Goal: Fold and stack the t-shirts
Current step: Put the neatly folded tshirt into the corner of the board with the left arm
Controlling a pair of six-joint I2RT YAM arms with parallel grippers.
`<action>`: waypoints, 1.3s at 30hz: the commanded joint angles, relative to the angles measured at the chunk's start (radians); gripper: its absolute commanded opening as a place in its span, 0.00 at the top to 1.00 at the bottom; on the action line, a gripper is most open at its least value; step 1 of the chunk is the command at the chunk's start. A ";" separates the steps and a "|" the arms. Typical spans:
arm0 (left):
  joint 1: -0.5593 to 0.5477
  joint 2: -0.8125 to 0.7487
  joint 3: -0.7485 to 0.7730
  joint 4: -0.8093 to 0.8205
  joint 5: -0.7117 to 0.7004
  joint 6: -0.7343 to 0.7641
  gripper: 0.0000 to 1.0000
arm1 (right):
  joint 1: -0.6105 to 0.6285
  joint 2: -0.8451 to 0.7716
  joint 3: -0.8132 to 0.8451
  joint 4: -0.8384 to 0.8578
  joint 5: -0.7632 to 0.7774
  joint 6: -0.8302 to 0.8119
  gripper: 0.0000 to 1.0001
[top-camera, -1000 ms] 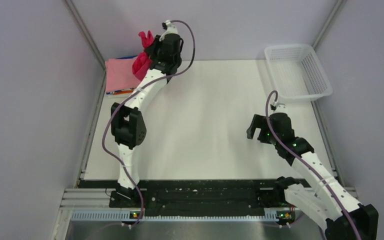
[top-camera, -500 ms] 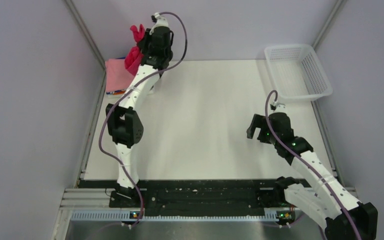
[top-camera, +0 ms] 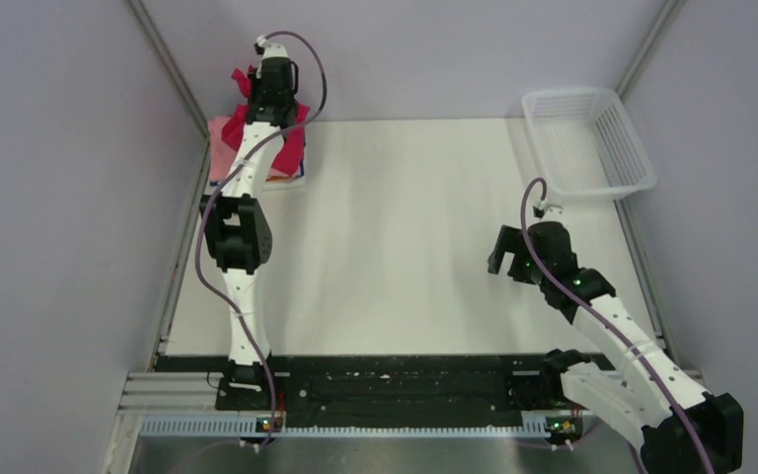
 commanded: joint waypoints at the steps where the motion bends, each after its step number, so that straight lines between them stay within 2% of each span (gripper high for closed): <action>1: 0.042 0.031 0.080 0.014 0.077 -0.063 1.00 | -0.008 0.008 0.014 0.031 0.030 0.011 0.01; 12: 0.139 0.079 0.082 -0.027 0.138 -0.183 0.98 | -0.008 0.045 0.021 0.035 0.077 0.031 0.01; 13: 0.148 0.080 0.081 -0.034 0.138 -0.187 0.91 | -0.009 0.049 0.023 0.036 0.078 0.031 0.01; 14: 0.153 0.082 0.078 -0.032 0.128 -0.189 0.76 | -0.008 0.052 0.025 0.035 0.082 0.029 0.01; 15: 0.160 0.084 0.077 -0.029 0.118 -0.188 0.66 | -0.009 0.053 0.029 0.035 0.089 0.027 0.01; 19: 0.168 0.077 0.078 -0.015 0.074 -0.188 0.08 | -0.008 0.055 0.038 0.034 0.097 0.019 0.01; 20: 0.168 0.069 0.077 -0.014 0.067 -0.188 0.02 | -0.008 0.055 0.042 0.032 0.098 0.018 0.01; 24: 0.169 0.011 0.054 -0.017 0.073 -0.222 0.01 | -0.009 0.052 0.048 0.033 0.099 0.030 0.01; 27: 0.168 -0.049 -0.022 0.001 0.107 -0.246 0.01 | -0.008 0.041 0.038 0.032 0.091 0.043 0.01; 33: 0.165 -0.194 -0.190 -0.040 0.291 -0.389 0.01 | -0.008 0.000 0.027 0.032 0.066 0.056 0.01; 36: 0.144 -0.334 -0.362 0.013 0.418 -0.459 0.01 | -0.008 -0.020 0.019 0.039 0.066 0.055 0.01; 39: 0.077 -0.554 -0.638 0.145 0.443 -0.541 0.01 | -0.009 -0.030 0.014 0.039 0.066 0.057 0.01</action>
